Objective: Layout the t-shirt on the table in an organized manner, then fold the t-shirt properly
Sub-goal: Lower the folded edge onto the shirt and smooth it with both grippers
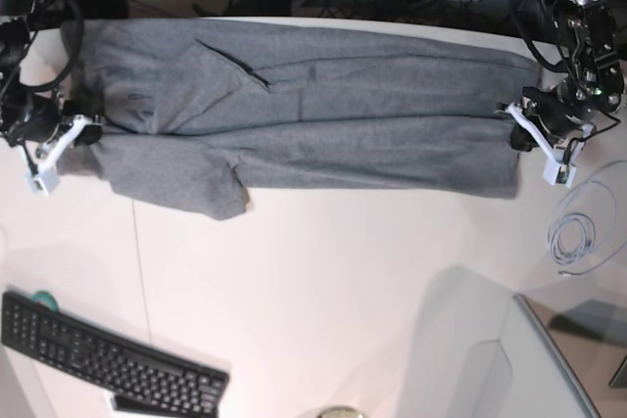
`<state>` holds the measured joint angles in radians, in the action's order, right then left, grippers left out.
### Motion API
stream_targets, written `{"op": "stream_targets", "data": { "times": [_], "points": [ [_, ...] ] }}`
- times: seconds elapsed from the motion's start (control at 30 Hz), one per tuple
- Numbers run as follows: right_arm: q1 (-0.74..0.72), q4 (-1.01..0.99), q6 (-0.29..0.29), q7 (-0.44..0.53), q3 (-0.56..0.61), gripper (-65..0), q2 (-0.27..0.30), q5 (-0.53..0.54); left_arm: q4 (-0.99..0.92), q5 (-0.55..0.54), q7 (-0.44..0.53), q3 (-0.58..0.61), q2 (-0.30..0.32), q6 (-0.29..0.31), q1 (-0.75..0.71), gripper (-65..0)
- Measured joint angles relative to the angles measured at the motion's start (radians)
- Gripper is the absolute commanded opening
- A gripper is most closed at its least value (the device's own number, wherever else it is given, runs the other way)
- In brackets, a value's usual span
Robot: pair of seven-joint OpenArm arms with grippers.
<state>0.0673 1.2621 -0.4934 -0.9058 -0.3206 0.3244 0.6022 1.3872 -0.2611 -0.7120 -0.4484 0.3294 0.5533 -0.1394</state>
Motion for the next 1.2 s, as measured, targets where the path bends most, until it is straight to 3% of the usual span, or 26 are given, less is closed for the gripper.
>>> {"op": "stream_targets", "data": {
  "times": [0.27, 0.57, 0.87, 1.0, 1.2],
  "points": [
    [-0.002, 0.000, 0.000, -0.001, 0.000, -65.0, 0.005, 0.000, 0.154, -0.001, -0.109, 0.000, 0.000, 0.000, 0.004, -65.0],
    [-0.002, 0.000, 0.000, -0.001, 0.000, -65.0, 0.005, 0.000, 0.190, 0.001, -0.146, 0.000, 0.001, 0.000, -0.059, -65.0],
    [-0.002, 0.000, 0.000, -0.001, 0.000, -65.0, 0.005, 0.000, 0.063, 0.001, -0.138, 0.000, 0.006, 0.000, -0.080, -65.0],
    [-0.002, 0.000, 0.000, -0.001, 0.000, -65.0, 0.005, 0.000, 0.019, 0.001, -0.062, 0.000, 0.006, 0.000, -0.077, -65.0],
    [-0.002, 0.000, 0.000, -0.001, 0.000, -65.0, 0.005, 0.000, -0.026, 0.002, -0.062, 0.000, 0.006, 0.000, -0.078, -65.0]
  ]
}}
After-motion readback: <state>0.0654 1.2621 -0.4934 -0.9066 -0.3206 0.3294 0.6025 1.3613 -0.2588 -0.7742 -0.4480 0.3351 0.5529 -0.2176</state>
